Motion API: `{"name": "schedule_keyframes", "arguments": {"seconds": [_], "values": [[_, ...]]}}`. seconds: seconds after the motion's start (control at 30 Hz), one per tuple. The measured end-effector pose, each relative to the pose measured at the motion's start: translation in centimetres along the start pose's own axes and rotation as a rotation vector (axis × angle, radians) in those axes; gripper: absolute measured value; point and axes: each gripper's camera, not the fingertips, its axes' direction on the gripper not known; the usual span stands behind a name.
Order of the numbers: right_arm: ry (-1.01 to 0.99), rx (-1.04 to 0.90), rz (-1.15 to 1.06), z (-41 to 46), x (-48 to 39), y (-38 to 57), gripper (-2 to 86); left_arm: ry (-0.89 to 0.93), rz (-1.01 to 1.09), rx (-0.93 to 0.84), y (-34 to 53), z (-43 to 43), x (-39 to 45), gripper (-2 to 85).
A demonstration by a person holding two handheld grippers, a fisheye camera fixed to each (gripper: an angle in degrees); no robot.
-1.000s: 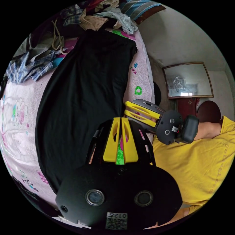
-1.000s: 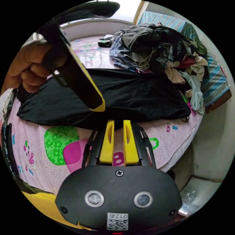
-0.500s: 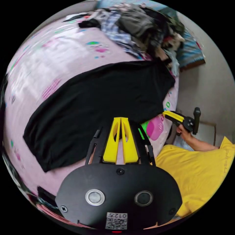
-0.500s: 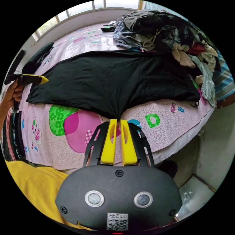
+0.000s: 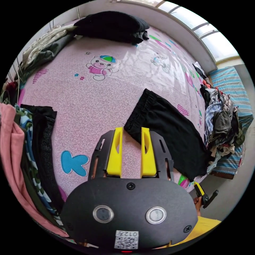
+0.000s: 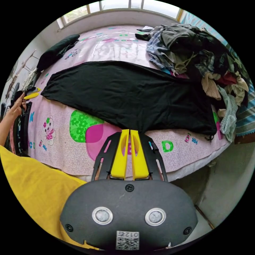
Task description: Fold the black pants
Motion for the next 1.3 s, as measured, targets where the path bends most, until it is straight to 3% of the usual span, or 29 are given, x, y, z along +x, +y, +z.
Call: {"name": "schedule_keyframes", "arguments": {"seconds": [0.23, 0.37, 0.53, 0.77, 1.0, 1.3], "values": [[-0.033, 0.033, -0.065, -1.3, -1.7, -5.0, 0.8, -0.079, 0.104, -0.034, -1.7, 0.7, -1.3, 9.1], [-0.027, 0.03, -0.097, -1.6, -1.4, -7.9, 0.8, -0.243, 0.2, -0.083, -2.7, 0.5, -0.8, 7.9], [-0.106, 0.063, -0.17, -2.9, -2.6, -12.2, 1.2, -0.226, 0.216, -0.072, -3.0, -0.8, -2.3, 6.1], [-0.368, 0.074, -0.588, -5.2, -11.5, -25.0, 4.3, -0.162, 0.191, -0.079, -2.8, -1.8, -5.9, 4.3], [-0.303, 0.015, -1.03, -4.8, -23.8, -36.2, 8.7, -0.142, 0.23, -0.047, -2.5, -3.0, -7.9, 3.3], [-0.174, -0.184, -1.399, -2.1, -31.6, -41.0, 9.9, -0.058, 0.218, 0.009, -1.7, -4.7, -11.0, 2.7]]}}
